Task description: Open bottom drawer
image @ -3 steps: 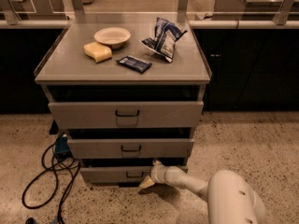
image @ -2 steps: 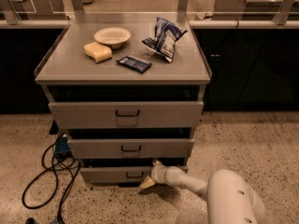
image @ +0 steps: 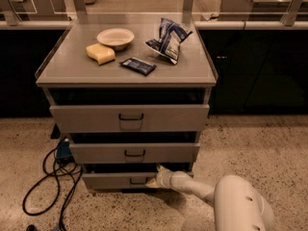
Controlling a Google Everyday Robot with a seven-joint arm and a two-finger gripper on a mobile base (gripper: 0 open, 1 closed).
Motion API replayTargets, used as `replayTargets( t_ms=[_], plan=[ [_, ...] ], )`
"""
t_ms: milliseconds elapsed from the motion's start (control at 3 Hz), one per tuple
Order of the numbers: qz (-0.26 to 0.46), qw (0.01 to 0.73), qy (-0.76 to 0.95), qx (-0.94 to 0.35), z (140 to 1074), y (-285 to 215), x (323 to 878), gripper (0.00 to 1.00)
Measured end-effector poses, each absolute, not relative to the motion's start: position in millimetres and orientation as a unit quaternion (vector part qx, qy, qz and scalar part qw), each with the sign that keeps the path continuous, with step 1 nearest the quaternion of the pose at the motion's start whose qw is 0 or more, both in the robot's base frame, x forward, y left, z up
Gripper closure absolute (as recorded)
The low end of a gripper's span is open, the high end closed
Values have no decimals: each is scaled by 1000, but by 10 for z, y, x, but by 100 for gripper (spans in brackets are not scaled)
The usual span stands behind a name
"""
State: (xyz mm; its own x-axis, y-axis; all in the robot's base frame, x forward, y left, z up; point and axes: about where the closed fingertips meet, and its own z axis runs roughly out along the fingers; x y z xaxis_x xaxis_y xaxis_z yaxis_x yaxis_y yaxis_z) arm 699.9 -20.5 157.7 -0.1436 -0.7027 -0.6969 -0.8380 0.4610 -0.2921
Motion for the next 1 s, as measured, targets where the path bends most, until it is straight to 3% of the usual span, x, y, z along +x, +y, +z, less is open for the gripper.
replayTargets(
  t_ms=[667, 1000],
  plan=[
    [83, 407, 752, -512, 1668, -208, 7000, 89],
    [83, 407, 752, -512, 1732, -237, 7000, 100]
  ],
)
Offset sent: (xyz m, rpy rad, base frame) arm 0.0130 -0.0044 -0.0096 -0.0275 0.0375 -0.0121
